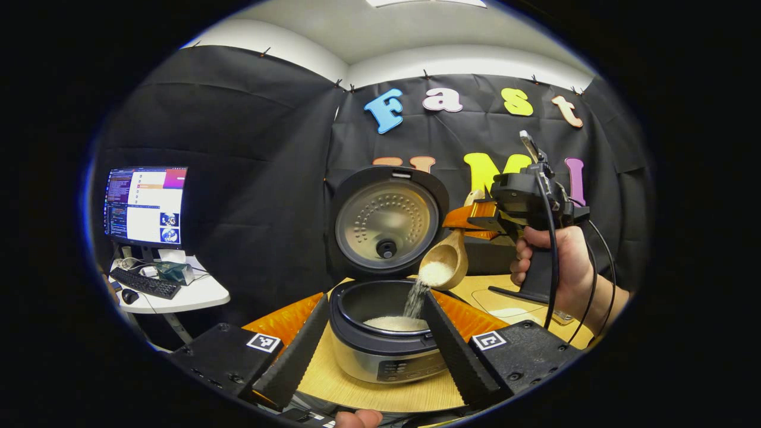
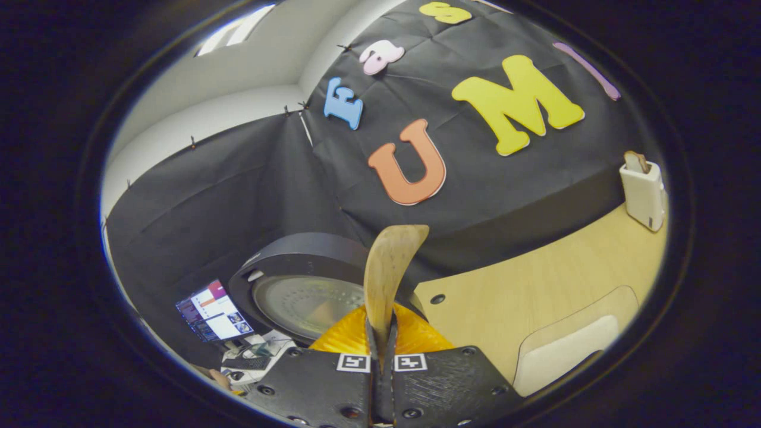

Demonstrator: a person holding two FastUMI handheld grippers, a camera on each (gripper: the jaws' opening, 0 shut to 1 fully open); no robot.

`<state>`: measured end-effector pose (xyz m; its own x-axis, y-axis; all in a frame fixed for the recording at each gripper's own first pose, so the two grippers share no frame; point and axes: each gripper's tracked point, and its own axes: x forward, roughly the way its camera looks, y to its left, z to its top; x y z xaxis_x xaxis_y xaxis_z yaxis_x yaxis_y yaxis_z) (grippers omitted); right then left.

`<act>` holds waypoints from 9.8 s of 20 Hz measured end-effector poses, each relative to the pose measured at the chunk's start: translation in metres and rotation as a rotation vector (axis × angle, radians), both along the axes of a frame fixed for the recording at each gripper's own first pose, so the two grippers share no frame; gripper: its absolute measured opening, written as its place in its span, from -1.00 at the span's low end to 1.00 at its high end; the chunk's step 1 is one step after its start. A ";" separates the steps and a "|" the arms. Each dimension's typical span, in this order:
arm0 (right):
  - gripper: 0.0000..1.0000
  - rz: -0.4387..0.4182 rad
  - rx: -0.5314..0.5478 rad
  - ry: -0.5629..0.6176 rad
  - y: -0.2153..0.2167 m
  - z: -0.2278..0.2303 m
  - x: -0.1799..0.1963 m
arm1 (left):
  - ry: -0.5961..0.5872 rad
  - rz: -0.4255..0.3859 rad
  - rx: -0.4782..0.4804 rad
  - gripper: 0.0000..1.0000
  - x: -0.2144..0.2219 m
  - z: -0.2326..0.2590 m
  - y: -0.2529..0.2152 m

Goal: Close the left gripper, press the button to open the rice cooker; take a wooden spoon from the chopstick holder with the right hand, scoop a spoonful of rice and pour it into the rice cooker, then put the wooden spoon back into the chopstick holder.

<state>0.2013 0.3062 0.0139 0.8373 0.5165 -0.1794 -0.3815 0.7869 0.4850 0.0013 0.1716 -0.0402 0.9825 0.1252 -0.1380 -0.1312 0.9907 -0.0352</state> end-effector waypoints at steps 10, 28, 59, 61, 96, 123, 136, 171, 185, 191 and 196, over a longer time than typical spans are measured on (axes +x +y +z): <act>-1.00 0.043 -0.222 -0.135 0.022 0.006 -0.008 | -0.007 -0.022 -0.024 1.00 -0.001 -0.002 0.001; -1.00 0.075 -0.602 -0.425 0.057 0.020 -0.027 | -0.010 0.013 -0.035 0.98 -0.007 -0.003 0.019; -0.98 -0.384 -0.315 -0.254 -0.281 0.073 -0.058 | -0.076 -0.183 -0.099 0.99 0.020 0.019 -0.106; -1.00 -0.446 -0.317 -0.227 -0.319 0.065 -0.059 | -0.087 -0.181 -0.086 0.99 0.020 0.020 -0.106; -0.67 -0.600 -0.412 -0.066 -0.437 -0.122 -0.038 | -0.059 -0.208 -0.057 0.98 0.015 0.017 -0.110; 0.92 -0.488 -0.464 0.023 -0.427 -0.147 -0.172 | -0.145 -0.188 -0.022 0.98 -0.001 0.054 -0.143; 0.92 -0.291 -0.546 -0.185 -0.360 -0.088 -0.182 | -0.109 0.017 0.134 0.97 0.092 0.144 -0.075; 0.90 -0.324 -0.427 -0.186 -0.388 -0.073 -0.193 | 0.212 0.140 0.056 1.00 0.175 0.116 -0.009; 0.89 -0.330 -0.446 -0.238 -0.390 -0.065 -0.224 | 0.211 0.141 0.017 1.00 0.081 0.022 -0.044; 0.89 -0.307 -0.444 -0.218 -0.382 -0.080 -0.228 | 0.197 0.173 0.025 1.00 0.066 -0.008 -0.048; 0.89 -0.305 -0.455 -0.219 -0.380 -0.081 -0.227 | 0.186 0.182 -0.002 1.00 0.063 -0.020 -0.050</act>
<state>-0.0261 -0.0742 -0.0671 0.9785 0.1582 -0.1326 -0.1584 0.9873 0.0088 0.0641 0.1216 -0.0605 0.9015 0.2968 -0.3150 -0.3113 0.9503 0.0043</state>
